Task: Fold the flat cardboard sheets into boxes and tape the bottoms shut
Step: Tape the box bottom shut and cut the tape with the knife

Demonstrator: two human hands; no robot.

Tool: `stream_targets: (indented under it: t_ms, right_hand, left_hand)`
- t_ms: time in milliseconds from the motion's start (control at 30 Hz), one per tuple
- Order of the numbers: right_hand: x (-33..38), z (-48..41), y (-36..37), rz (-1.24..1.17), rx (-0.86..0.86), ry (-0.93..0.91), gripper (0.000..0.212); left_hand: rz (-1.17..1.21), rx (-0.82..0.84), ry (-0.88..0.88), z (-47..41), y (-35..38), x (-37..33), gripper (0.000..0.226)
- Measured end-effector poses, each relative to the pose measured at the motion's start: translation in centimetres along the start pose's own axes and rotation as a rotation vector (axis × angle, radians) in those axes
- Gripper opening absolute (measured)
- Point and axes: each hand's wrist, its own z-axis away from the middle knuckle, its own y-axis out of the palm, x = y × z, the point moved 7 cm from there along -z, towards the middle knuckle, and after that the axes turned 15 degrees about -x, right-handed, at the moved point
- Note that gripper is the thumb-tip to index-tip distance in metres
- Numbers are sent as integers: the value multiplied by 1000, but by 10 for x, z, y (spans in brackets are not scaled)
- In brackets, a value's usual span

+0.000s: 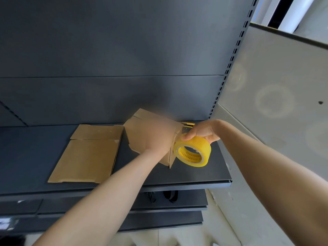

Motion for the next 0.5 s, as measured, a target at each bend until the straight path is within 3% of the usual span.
stream_targets:
  t_ms: [133, 267, 400, 500]
  right_hand:
    - [0, -3, 9, 102, -20, 1, 58]
    - [-2, -4, 17, 62, 9, -2, 63]
    - [-5, -4, 29, -55, 182, -29, 45]
    - [-5, -5, 40, -52, 265, -25, 24]
  left_hand:
    - [-33, 29, 8, 1, 4, 1, 62]
    - [27, 74, -4, -3, 6, 4, 55]
    - [110, 157, -37, -2, 3, 23, 47]
    - [84, 171, -36, 0, -1, 35, 60]
